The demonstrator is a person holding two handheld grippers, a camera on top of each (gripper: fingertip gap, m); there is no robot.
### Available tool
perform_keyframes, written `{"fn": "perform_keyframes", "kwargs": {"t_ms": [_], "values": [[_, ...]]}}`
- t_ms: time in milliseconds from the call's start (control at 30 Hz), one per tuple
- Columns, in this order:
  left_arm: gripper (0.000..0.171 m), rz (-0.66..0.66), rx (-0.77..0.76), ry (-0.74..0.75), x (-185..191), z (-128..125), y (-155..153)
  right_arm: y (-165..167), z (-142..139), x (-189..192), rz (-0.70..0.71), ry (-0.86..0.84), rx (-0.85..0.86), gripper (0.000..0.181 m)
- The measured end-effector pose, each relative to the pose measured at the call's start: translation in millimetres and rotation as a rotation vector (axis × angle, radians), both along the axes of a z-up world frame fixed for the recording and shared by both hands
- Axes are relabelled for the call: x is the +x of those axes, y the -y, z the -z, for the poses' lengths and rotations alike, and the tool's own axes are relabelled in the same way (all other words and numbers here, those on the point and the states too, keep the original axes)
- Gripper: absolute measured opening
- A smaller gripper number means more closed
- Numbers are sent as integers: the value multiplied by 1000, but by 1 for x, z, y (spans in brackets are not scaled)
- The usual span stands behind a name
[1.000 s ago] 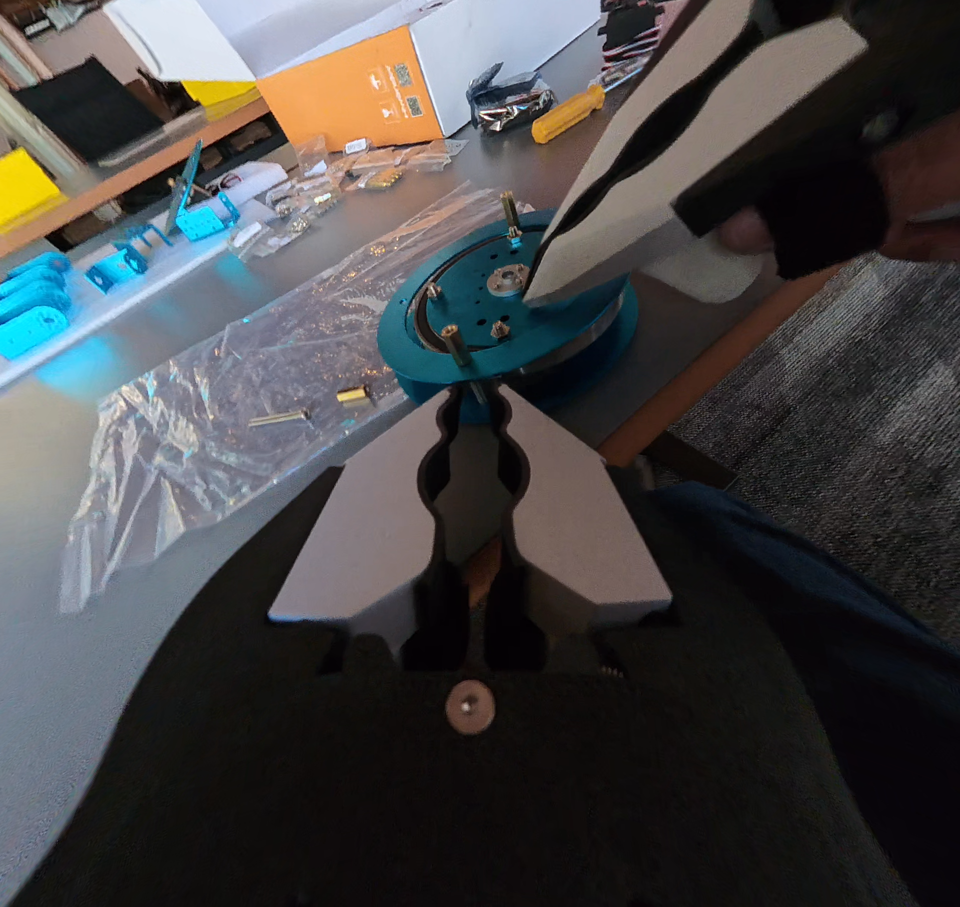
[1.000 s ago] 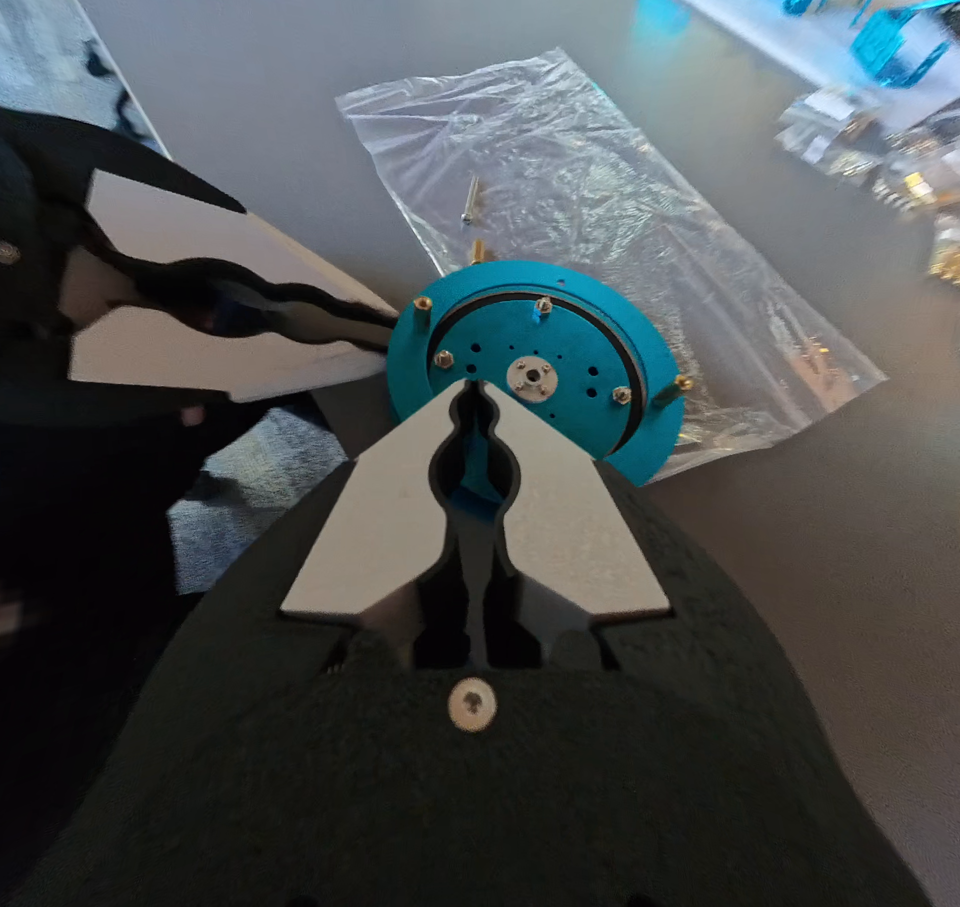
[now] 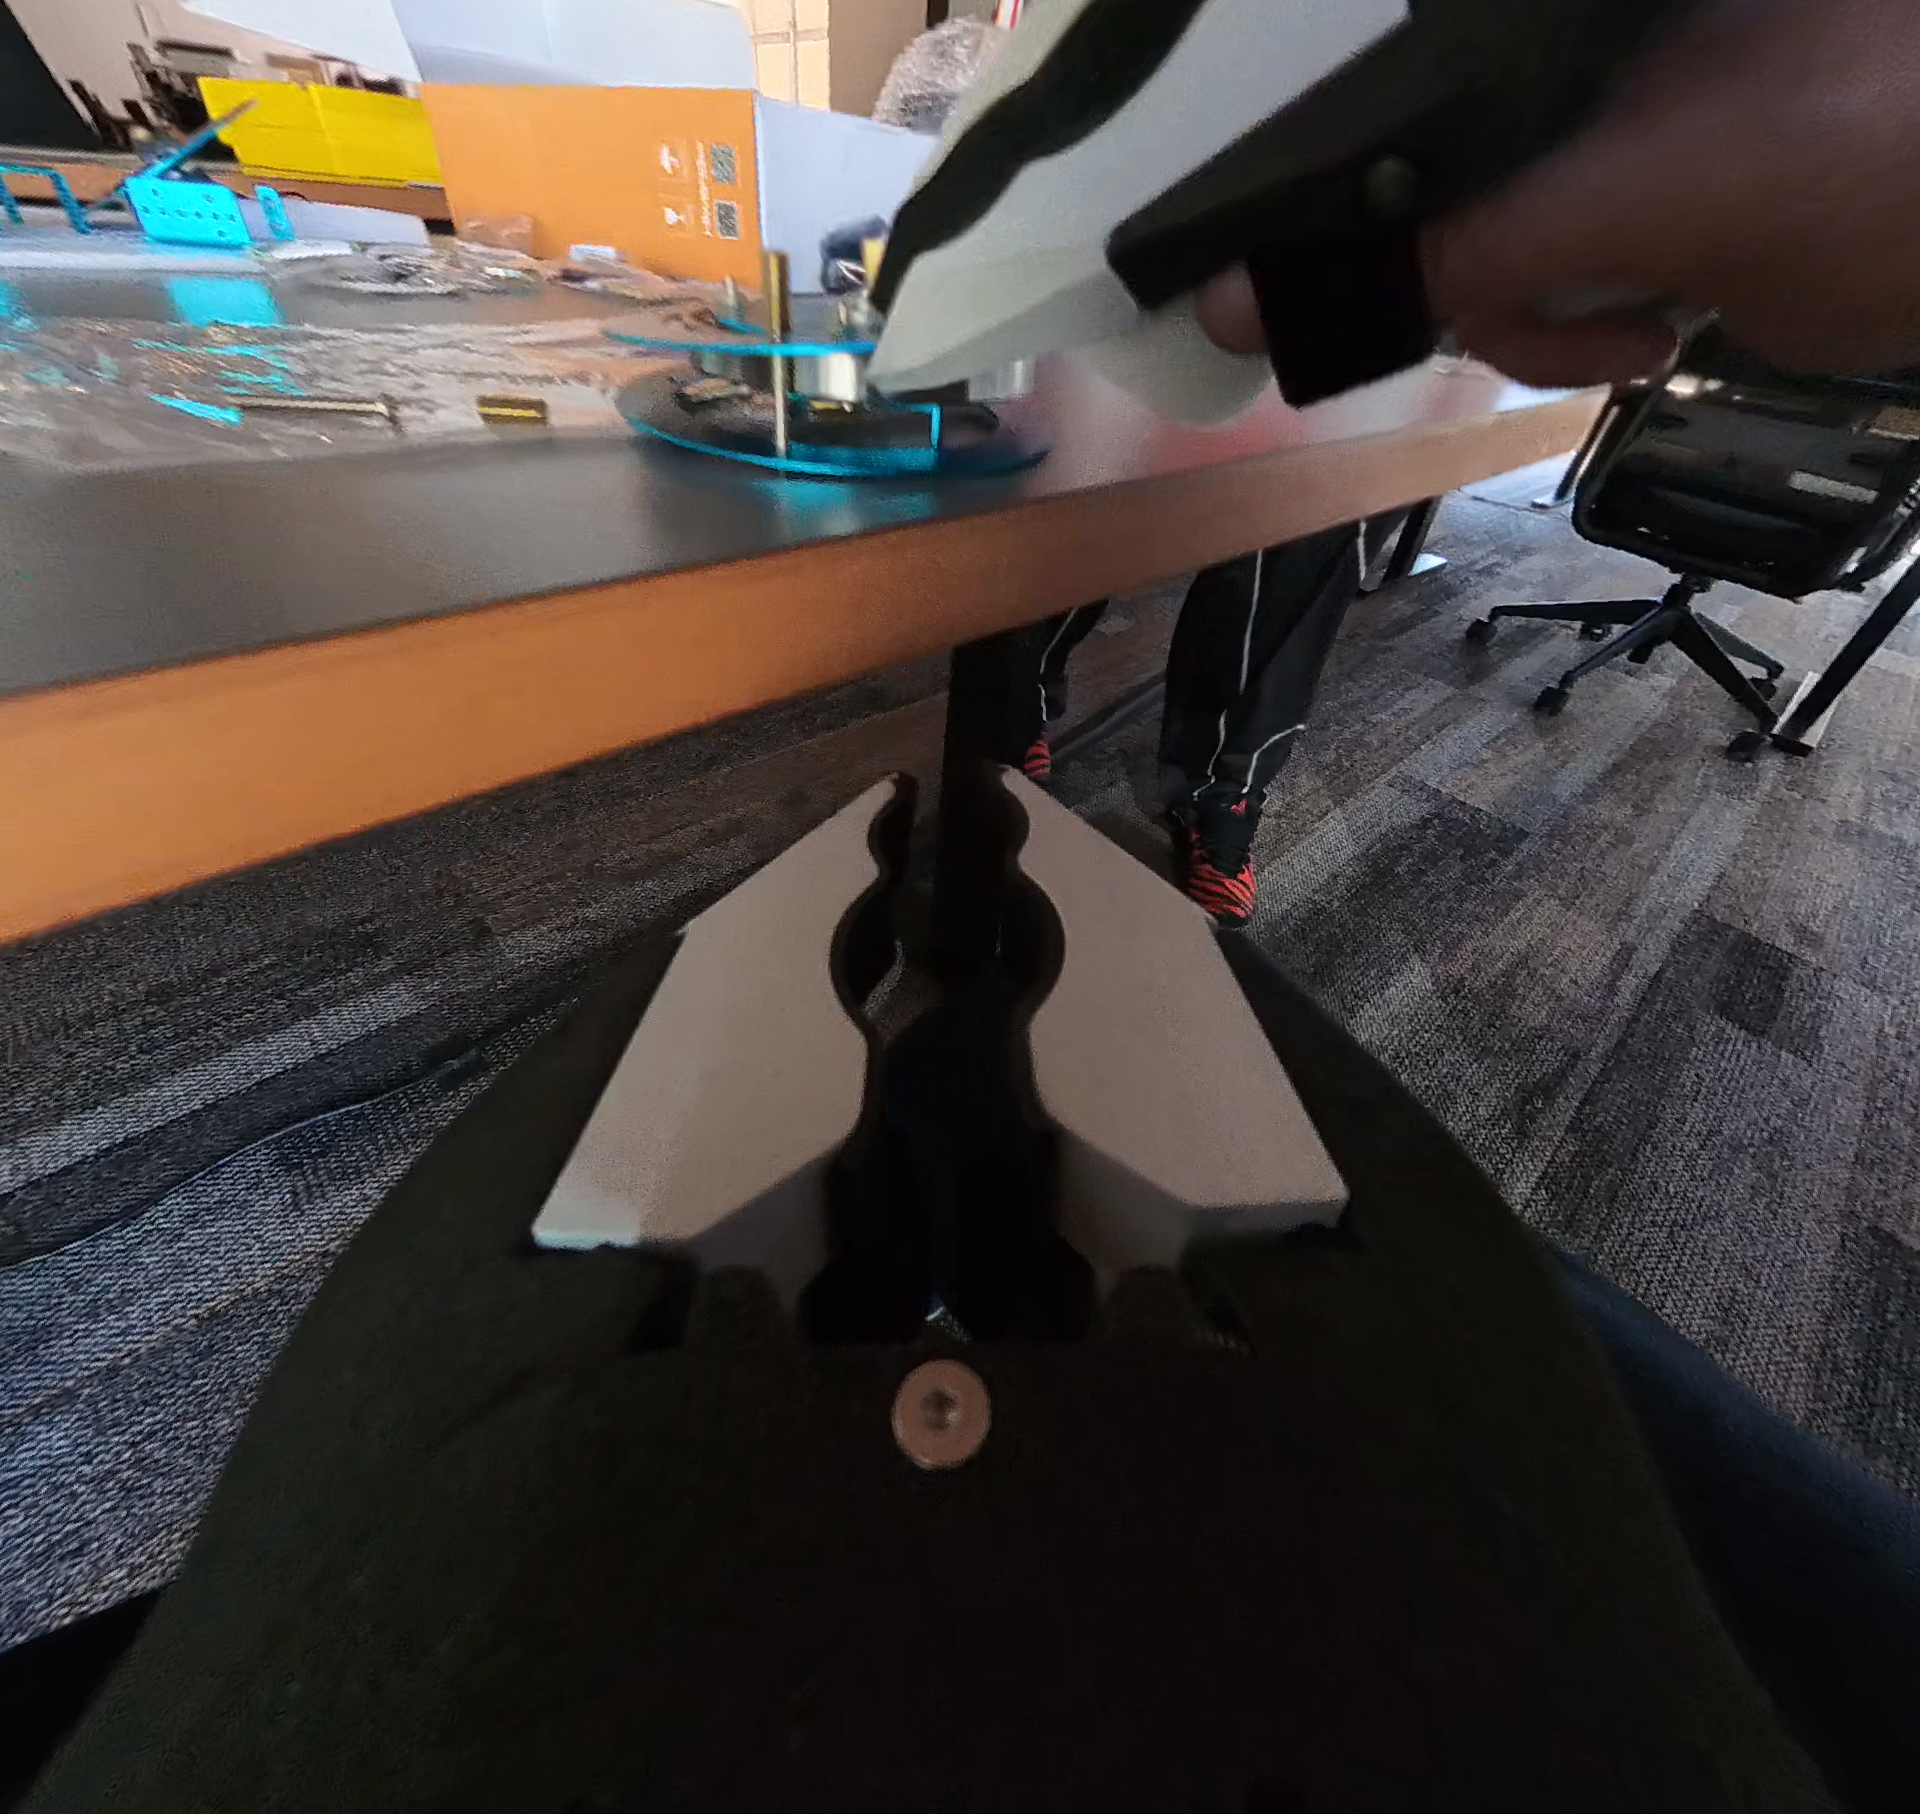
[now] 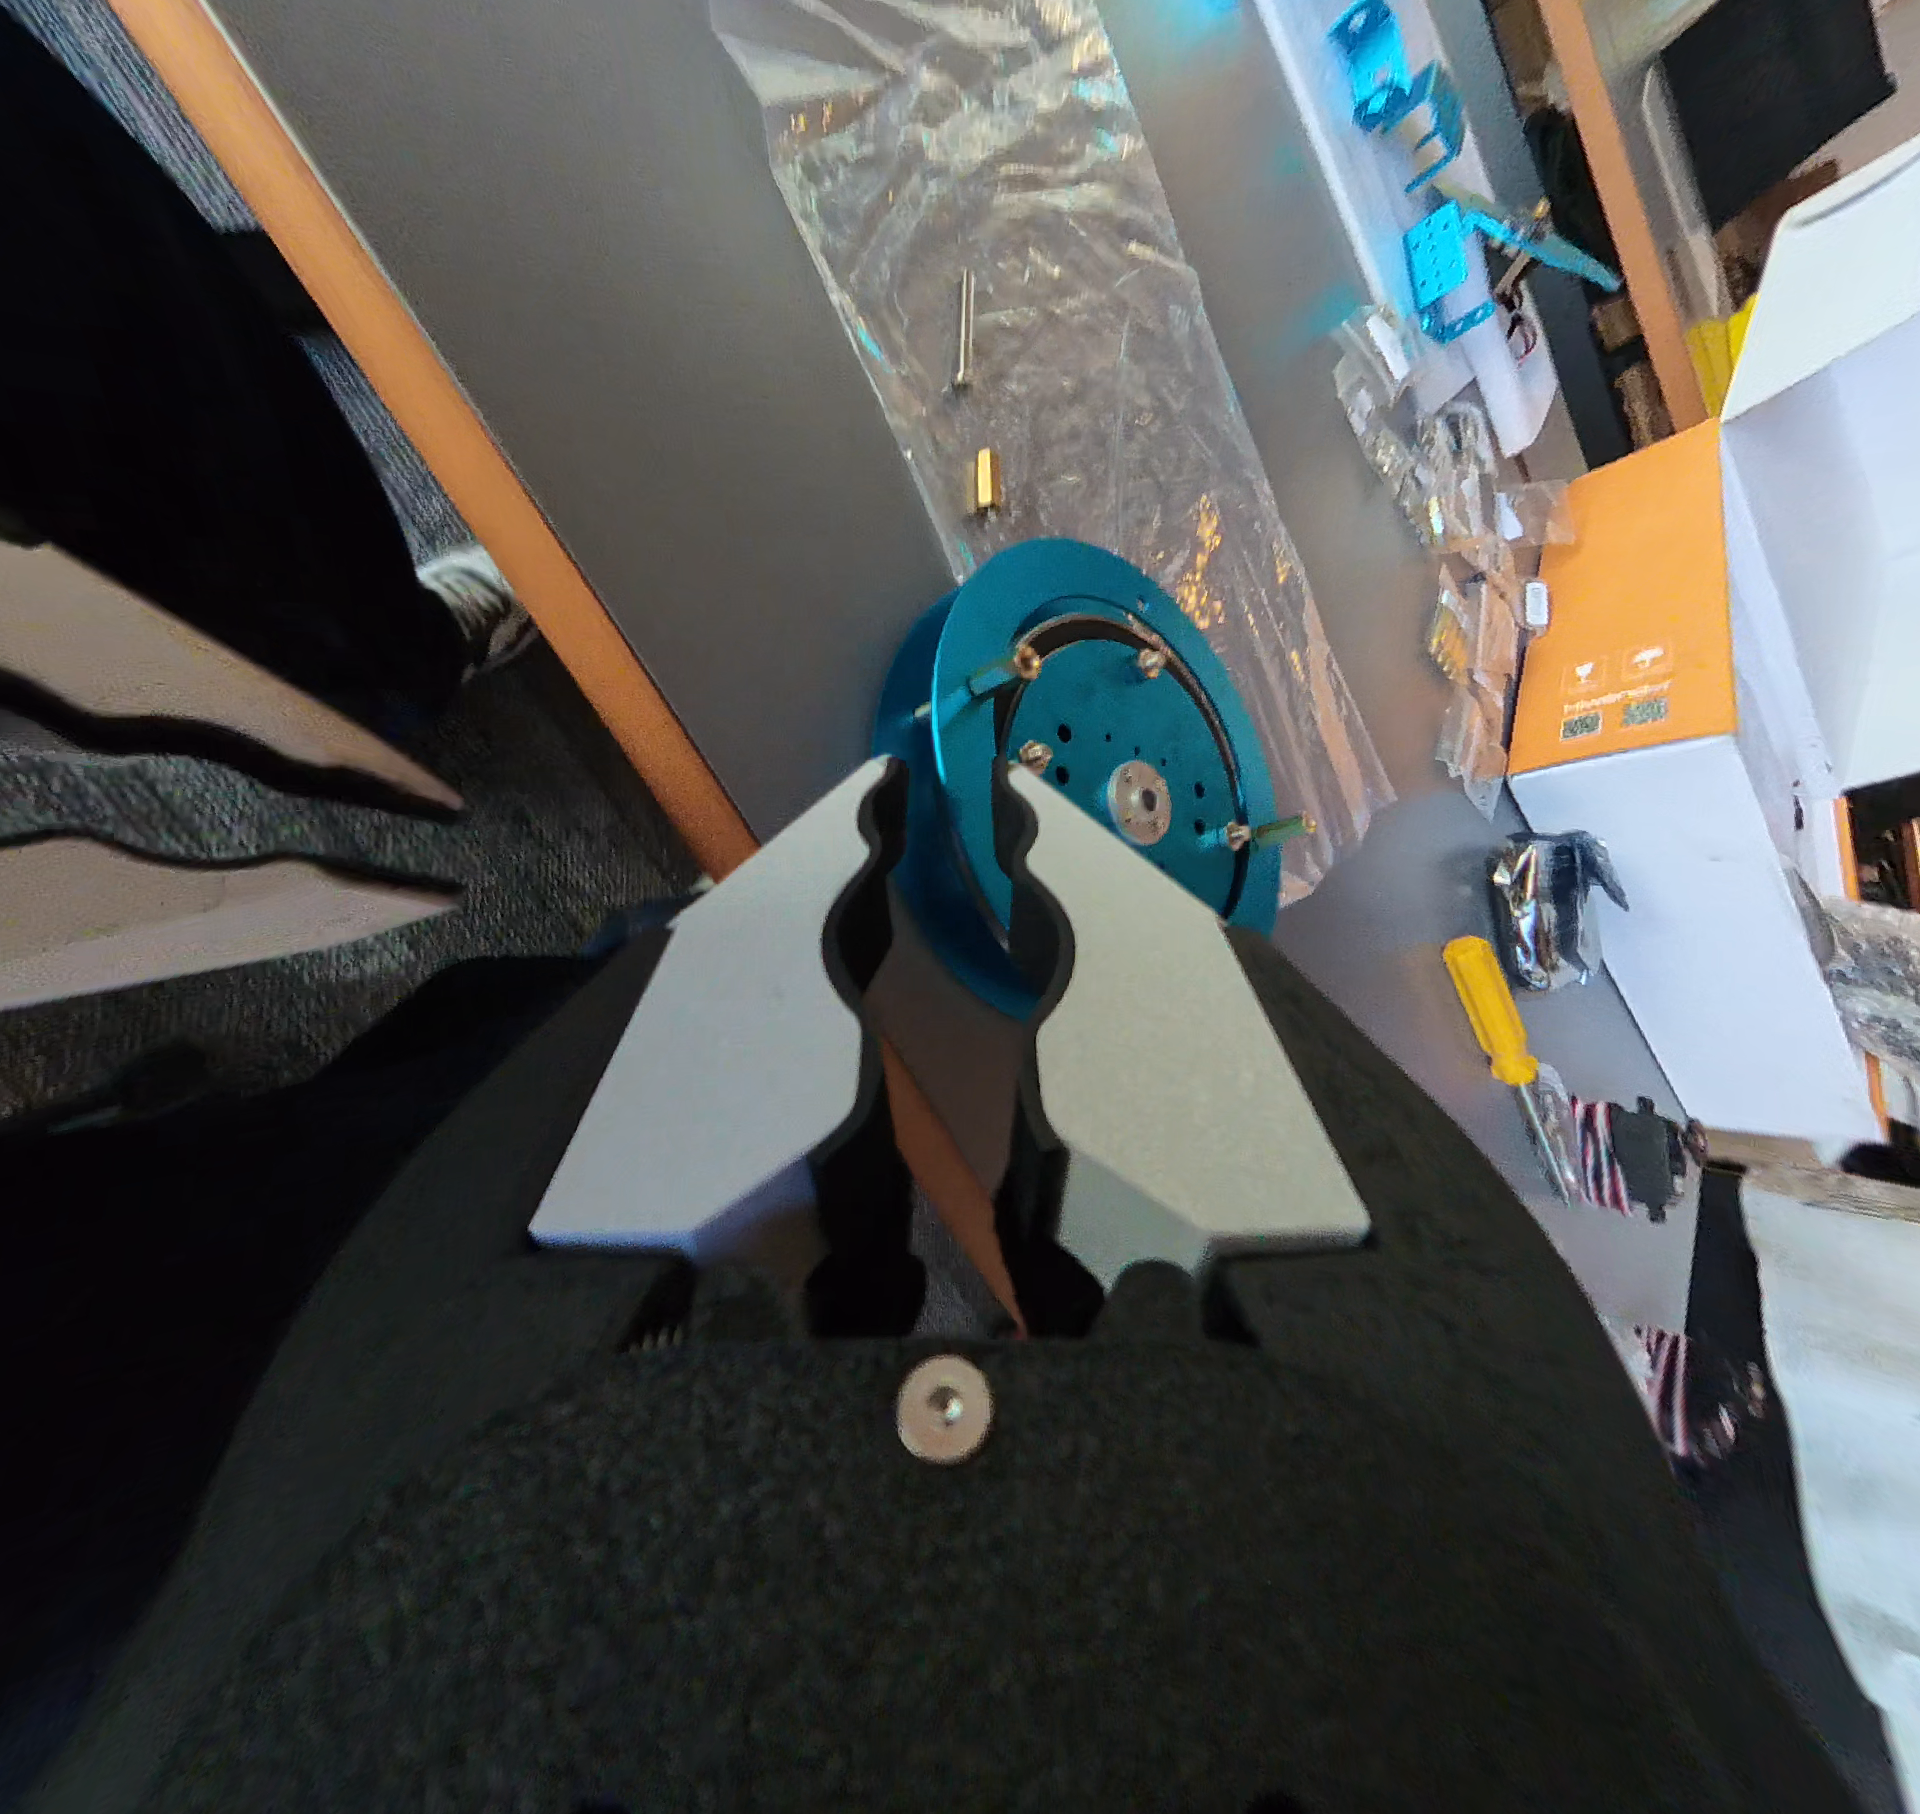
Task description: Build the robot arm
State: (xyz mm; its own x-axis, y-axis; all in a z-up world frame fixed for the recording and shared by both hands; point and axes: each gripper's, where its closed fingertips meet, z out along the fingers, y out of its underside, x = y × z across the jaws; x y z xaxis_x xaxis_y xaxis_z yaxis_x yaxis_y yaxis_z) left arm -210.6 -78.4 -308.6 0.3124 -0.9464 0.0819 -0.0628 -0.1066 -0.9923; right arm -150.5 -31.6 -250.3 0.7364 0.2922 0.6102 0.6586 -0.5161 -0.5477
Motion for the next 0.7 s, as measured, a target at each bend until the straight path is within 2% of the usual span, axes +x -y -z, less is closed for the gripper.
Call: {"fn": "perform_keyframes", "kwargs": {"t_ms": [67,167,367,467,567,700], "values": [[13,19,21,-9,3,10,6,2,4,8,35,62,-26,18],[13,33,75,-29,4,17,13,6,5,14,58,117,-8,11],[13,51,94,4,2,6,18,10,6,16,120,133,-12,8],[13,60,118,31,-4,-8,15,8,6,16,134,94,-3,8],[15,96,130,85,-16,-35,11,7,3,14,129,92,12,9],[15,246,96,55,-30,-62,6,10,-6,2,100,-16,36,21]]}}
